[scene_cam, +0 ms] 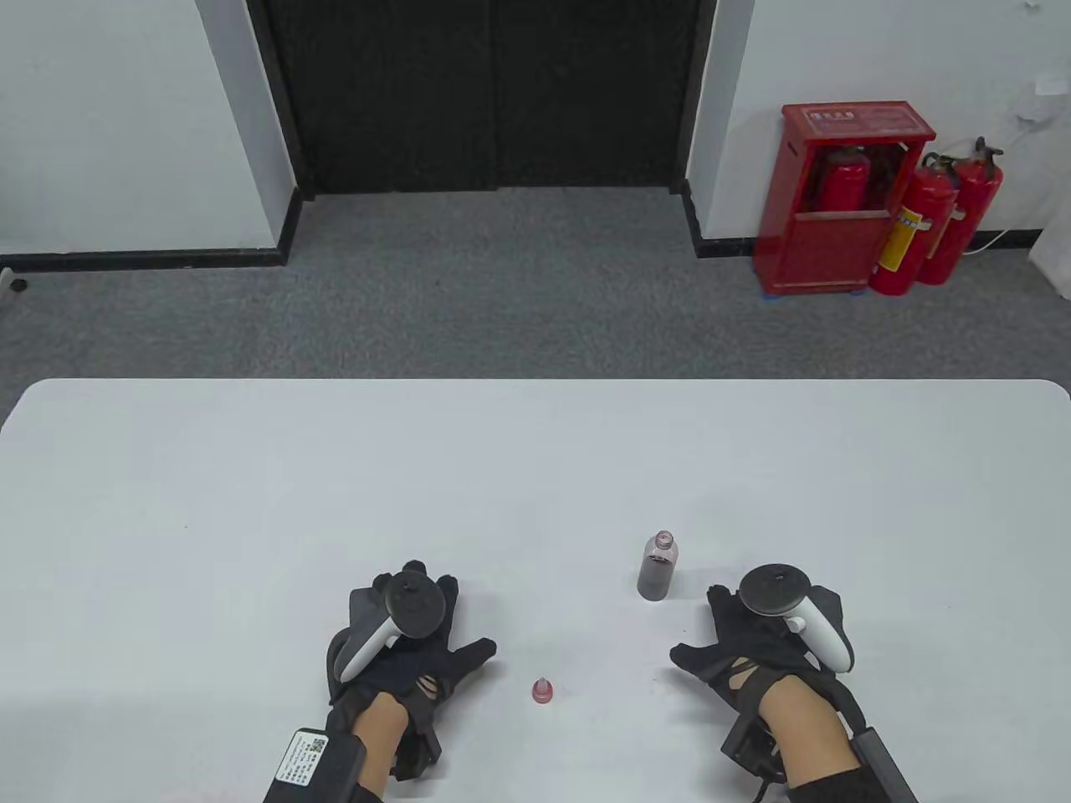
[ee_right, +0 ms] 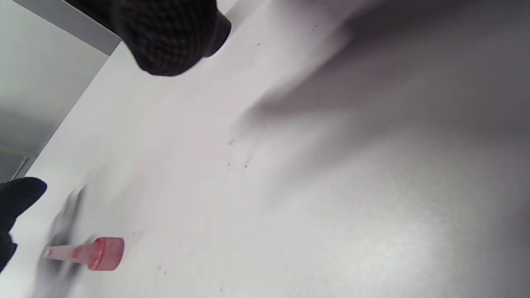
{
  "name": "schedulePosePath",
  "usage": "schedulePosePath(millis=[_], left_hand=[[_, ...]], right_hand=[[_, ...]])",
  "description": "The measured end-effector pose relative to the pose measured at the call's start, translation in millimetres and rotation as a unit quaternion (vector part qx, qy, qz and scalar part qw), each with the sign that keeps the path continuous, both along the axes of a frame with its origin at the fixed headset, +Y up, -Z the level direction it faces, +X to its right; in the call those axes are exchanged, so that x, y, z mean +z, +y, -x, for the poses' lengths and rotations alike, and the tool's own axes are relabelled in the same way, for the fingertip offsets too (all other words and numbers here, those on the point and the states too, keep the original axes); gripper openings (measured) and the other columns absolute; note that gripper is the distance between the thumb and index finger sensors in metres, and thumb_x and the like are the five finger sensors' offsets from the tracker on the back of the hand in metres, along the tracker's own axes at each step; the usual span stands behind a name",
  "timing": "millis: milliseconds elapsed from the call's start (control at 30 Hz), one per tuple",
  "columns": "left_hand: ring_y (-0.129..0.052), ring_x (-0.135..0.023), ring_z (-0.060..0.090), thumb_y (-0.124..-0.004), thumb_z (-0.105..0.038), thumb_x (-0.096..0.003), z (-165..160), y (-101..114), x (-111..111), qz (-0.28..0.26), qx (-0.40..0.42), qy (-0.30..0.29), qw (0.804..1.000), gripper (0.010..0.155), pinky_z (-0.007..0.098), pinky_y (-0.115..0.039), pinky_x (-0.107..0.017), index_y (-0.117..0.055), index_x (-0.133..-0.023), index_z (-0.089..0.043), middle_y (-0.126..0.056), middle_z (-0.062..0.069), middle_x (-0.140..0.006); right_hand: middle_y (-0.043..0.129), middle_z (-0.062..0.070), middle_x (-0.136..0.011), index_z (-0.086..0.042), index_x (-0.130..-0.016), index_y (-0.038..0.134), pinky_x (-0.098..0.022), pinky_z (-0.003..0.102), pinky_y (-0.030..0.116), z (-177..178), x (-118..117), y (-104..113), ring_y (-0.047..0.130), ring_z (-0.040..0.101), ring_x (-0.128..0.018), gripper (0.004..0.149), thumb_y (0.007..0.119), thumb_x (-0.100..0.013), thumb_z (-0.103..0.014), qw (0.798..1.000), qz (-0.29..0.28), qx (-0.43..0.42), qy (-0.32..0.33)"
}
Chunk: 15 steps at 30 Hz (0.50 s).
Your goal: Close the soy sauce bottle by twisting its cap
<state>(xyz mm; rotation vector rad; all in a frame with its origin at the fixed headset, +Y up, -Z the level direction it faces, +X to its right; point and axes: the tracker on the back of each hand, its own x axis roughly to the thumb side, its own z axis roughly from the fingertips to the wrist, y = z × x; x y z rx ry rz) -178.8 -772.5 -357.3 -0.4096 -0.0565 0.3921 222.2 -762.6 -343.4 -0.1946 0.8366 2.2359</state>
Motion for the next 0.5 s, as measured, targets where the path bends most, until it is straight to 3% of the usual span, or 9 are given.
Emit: schedulePosePath(millis=[500], left_hand=[[0.011, -0.102, 0.047, -0.066, -0.075, -0.0354, 2.6, 1.7, 0.3, -0.006, -0.002, 0.002, 1.0, 0.102, 0.069, -0.012, -0.067, -0.017, -0.113, -0.031, 0.008, 0.004, -0.118]], right_hand=[[-0.011, 0.017, -0.113, -0.023, -0.106, 0.004, -0.067, 0.073, 0.014, 0.5, 1.8, -1.6, -0.011, 0.048, -0.098, 0.099, 0.076, -0.045, -0.052, 1.0, 0.007, 0.002, 0.007]])
